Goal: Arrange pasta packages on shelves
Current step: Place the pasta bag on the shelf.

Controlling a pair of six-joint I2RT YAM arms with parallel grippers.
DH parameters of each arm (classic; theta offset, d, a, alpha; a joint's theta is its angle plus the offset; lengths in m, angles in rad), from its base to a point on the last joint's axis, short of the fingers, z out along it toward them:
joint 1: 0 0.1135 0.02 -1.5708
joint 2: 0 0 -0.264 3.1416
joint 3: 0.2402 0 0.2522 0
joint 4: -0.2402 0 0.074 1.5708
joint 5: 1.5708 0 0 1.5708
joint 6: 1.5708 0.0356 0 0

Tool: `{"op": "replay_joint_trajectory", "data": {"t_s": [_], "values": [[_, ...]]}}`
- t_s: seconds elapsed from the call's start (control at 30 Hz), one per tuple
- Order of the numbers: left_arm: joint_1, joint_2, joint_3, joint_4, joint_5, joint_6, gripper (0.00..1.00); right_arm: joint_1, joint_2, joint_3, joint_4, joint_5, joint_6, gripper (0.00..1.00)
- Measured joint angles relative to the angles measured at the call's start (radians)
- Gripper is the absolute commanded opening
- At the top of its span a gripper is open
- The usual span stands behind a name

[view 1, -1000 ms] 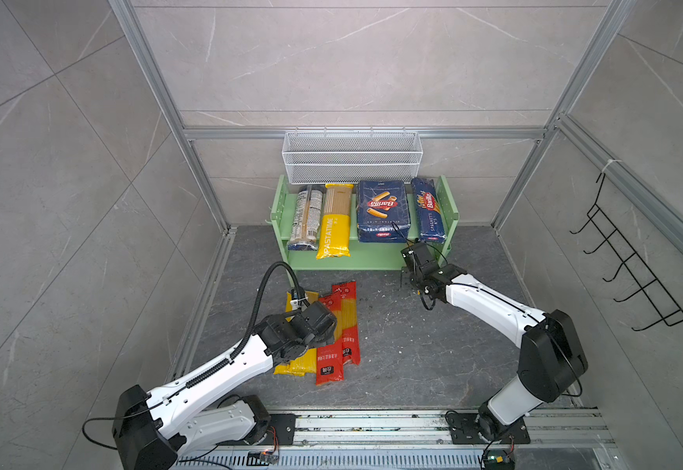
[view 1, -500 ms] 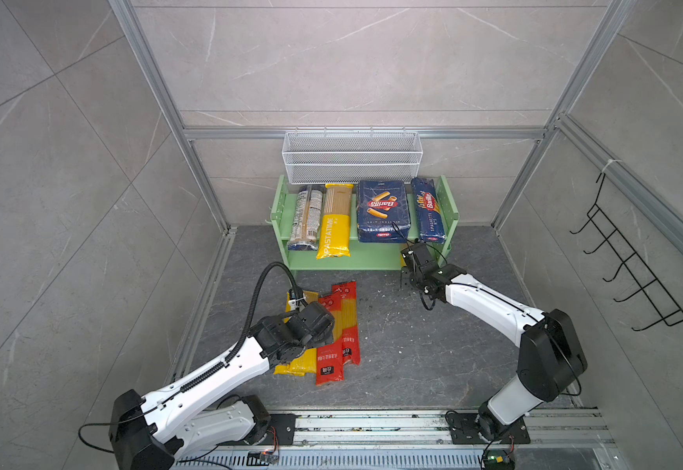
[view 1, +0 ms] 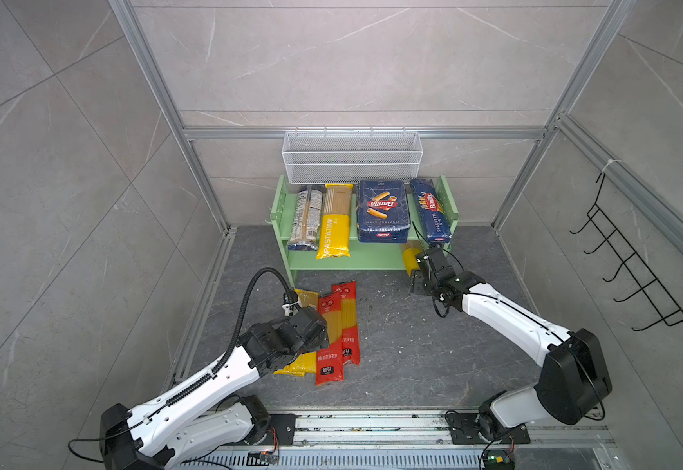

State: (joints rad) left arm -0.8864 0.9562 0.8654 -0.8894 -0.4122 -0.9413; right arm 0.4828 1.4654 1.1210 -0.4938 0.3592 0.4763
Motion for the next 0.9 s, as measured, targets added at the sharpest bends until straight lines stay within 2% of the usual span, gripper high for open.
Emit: {"op": "replay_joint_trajectory", "data": {"t_s": [0.3, 0.43, 0.53, 0.73, 0.9], "values": [[0.000, -0.118, -0.046, -0.008, 0.006, -0.007, 0.96, 0.008, -0.106, -0.028, -0.013, -0.021, 0.014, 0.74], [0.000, -0.140, -0.047, -0.015, 0.009, -0.012, 0.96, 0.057, -0.142, -0.041, -0.033, -0.024, 0.038, 0.75], [0.000, -0.145, -0.047, -0.021, 0.016, -0.013, 0.96, 0.129, -0.170, -0.068, -0.043, -0.015, 0.068, 0.75], [0.000, -0.151, -0.047, -0.038, 0.021, -0.013, 0.96, 0.344, -0.244, -0.137, -0.075, 0.031, 0.164, 0.76], [0.000, -0.190, -0.047, -0.067, 0.019, -0.013, 0.96, 0.500, -0.222, -0.138, -0.078, 0.081, 0.249, 0.76]]}}
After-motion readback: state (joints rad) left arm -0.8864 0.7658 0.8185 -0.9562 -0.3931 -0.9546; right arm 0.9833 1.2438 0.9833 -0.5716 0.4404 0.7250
